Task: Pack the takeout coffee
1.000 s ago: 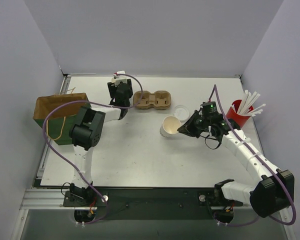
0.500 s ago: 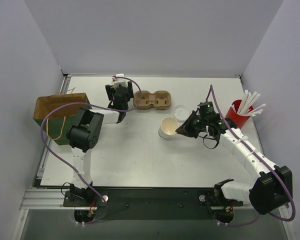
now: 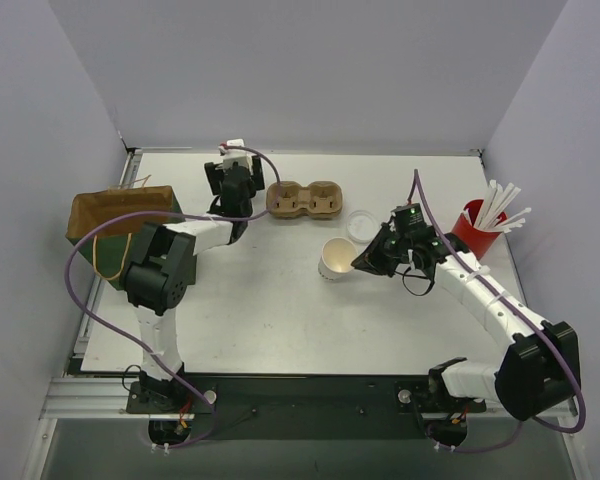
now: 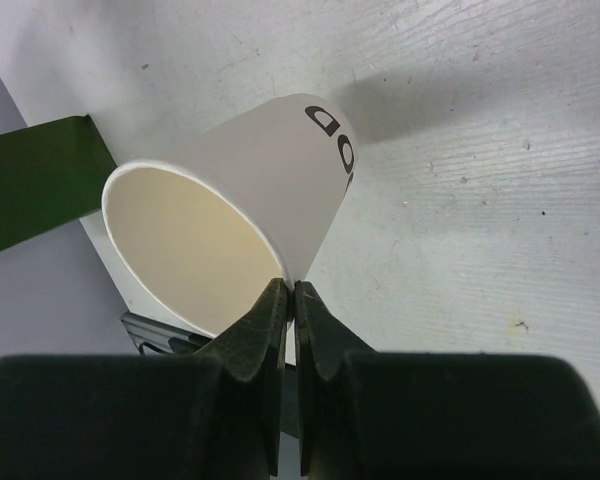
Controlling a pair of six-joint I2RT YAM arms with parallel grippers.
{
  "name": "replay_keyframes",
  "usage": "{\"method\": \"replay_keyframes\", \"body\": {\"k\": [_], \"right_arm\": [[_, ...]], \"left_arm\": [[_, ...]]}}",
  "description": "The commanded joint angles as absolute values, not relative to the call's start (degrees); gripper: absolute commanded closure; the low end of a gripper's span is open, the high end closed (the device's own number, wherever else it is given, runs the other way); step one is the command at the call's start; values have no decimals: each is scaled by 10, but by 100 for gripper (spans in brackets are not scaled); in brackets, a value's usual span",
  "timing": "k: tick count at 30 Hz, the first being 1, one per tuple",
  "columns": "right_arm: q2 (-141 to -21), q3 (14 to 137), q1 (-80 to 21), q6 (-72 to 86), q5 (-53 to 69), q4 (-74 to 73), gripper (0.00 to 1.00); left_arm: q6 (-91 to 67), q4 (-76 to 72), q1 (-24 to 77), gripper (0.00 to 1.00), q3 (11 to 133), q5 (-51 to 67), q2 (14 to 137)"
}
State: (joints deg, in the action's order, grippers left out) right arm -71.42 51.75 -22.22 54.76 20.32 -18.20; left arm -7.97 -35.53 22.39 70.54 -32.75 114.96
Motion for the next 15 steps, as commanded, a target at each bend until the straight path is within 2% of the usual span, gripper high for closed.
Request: {"method": "replay_keyframes", "body": {"k": [1, 10, 15], "right_arm": [[-739, 540, -226, 524, 184, -188, 100], [-817, 611, -252, 501, 161, -228, 100], [-846, 628, -265, 506, 154, -239, 100]], "left_arm": [[-65, -324, 222, 3, 740, -355, 1095], [-40, -216, 242, 3, 787, -384, 1029], [-59, -92, 264, 3, 845, -343, 996]]}}
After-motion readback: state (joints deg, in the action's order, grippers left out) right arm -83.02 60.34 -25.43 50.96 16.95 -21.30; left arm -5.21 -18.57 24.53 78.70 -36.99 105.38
